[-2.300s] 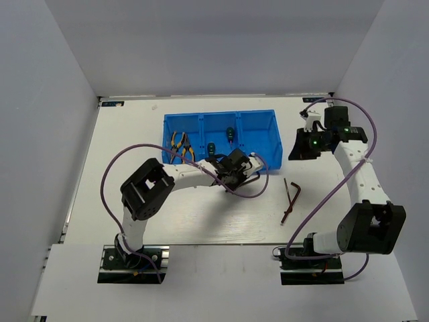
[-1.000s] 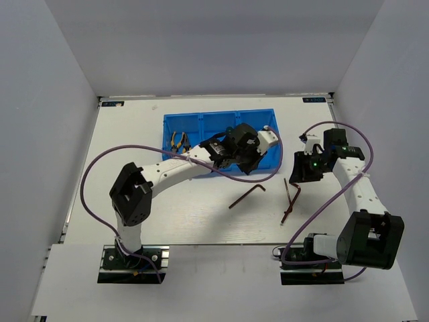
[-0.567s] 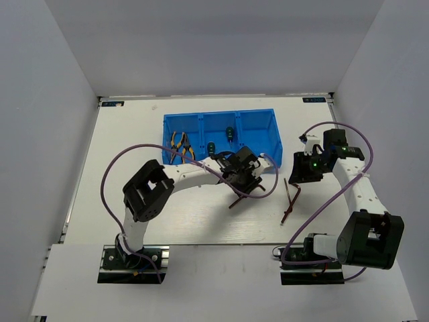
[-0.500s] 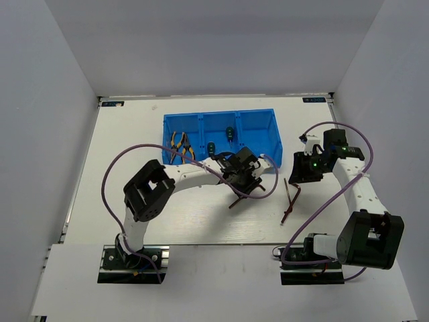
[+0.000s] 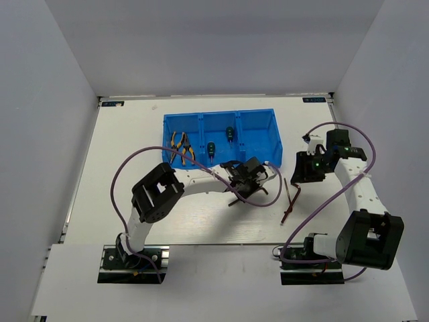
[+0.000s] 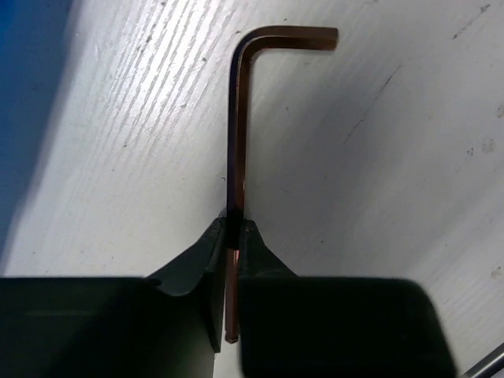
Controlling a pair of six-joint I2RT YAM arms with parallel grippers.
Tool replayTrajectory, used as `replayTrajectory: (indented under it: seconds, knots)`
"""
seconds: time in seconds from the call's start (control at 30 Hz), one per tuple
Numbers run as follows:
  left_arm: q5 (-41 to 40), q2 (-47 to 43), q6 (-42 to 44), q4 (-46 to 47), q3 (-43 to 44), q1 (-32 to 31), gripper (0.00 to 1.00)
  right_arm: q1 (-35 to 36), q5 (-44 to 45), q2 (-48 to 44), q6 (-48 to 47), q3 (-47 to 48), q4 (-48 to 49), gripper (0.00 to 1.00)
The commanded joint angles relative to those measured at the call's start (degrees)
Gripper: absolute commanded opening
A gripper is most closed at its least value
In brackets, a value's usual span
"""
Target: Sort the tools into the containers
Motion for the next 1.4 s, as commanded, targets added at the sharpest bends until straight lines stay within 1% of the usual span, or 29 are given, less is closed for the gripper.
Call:
replayTrajectory:
  seconds: [0.0,0.03,0.07,0.1,0.2,0.3,0.4,0.5,0.57,0.6,0.67,0.77,0.8,0.87,0.97,1.03,1.07,1.17,1.2,1.23,1.3,1.37]
  knots:
    - [-2.5,3.9,-0.7,-4.4,-0.1,-0.9,0.13,-1.0,-0.8,-1.5,0.0,0.0,0.9,0.49]
    - [-2.5,4.5,-0.7,-5.1,-0.1,-1.4,0.1,-0.9,-0.7,-1.5,0.0,0.0,0.8,0.49]
    - [-2.5,4.5,-0.7,-5.1,-0.1,-1.4,0.04,-1.1,-0.9,-1.7,0.0,0.0,0.7,0.49]
    - [-3.1,4.5,-0.7,-5.6,-0.1,-1.4,0.01,-1.2,-1.0,-1.9,-0.1,-0.1,0.8,0.49]
    - [-3.7,4.5,-0.7,-6.2,-0.6,-1.9,0.0,-1.8,-1.3,-1.8,-0.1,-0.1,0.7,0.49]
    - [-4.8,1.8,-1.2,-7.4,1.3,-1.9,0.0,-2.2,-1.4,-2.0,-0.1,-0.2,0.7,0.49]
    - [-6.5,-0.4,-2.3,-7.9,6.1,-1.4,0.0,-2.7,-1.8,-2.2,-0.1,0.0,0.7,0.49]
    - [-7.9,-0.4,-3.4,-9.3,14.5,-0.7,0.0,-3.0,-2.0,-2.1,-0.2,0.0,0.5,0.49]
    - [-9.1,-0.4,-3.4,-9.8,17.6,-0.7,0.0,-3.3,-2.2,-2.2,-0.3,-0.1,0.2,0.49]
    - [-9.1,-0.4,-3.4,-9.8,20.5,-0.1,0.0,-3.4,-2.3,-2.2,-0.4,-0.1,0.0,0.49]
    - [-9.6,0.8,-4.1,-10.4,22.8,-0.1,0.0,-3.5,-2.1,-2.5,-0.9,-0.4,-0.2,0.49]
    - [-12.5,1.4,-5.7,-10.4,26.0,1.3,0.0,-3.7,-1.6,-3.0,-1.1,-1.1,-0.1,0.49]
    - [-15.0,2.1,-6.4,-10.4,27.5,2.0,0.0,-3.8,-1.6,-3.4,-1.1,-1.2,-0.1,0.49]
    - [-17.1,2.7,-8.6,-10.4,29.3,2.8,0.0,-4.1,-1.7,-3.9,-1.3,-1.8,-0.1,0.49]
    - [-21.2,6.1,-10.2,-11.2,34.4,4.8,0.0,-4.2,-1.6,-4.0,-1.7,-2.2,-0.1,0.49]
    - [-22.7,9.0,-10.7,-12.9,40.6,5.8,0.0,-4.1,-1.1,-4.0,-1.7,-2.2,-0.1,0.49]
    - [-23.3,12.5,-10.7,-13.6,45.3,6.6,0.0,-4.1,-0.7,-3.7,-1.9,-2.0,-0.1,0.49]
    - [-24.0,17.5,-12.6,-14.7,50.2,8.2,0.0,-4.0,0.4,-3.3,-2.7,-2.0,-0.5,0.5]
    - [-24.0,18.1,-13.2,-14.7,50.8,8.2,0.13,-4.1,1.6,-2.6,-3.0,-2.0,-0.8,0.52]
    - [-25.0,18.1,-13.7,-14.2,50.8,8.9,0.24,-4.0,2.2,-2.2,-3.2,-2.0,-1.6,0.54]
    - [-24.5,18.7,-14.3,-14.2,50.8,9.4,0.4,-3.7,4.0,-1.3,-3.2,-2.9,-3.2,0.54]
    - [-23.1,18.7,-14.3,-14.2,50.2,10.0,0.49,-3.5,5.0,-1.0,-2.6,-4.0,-2.3,0.54]
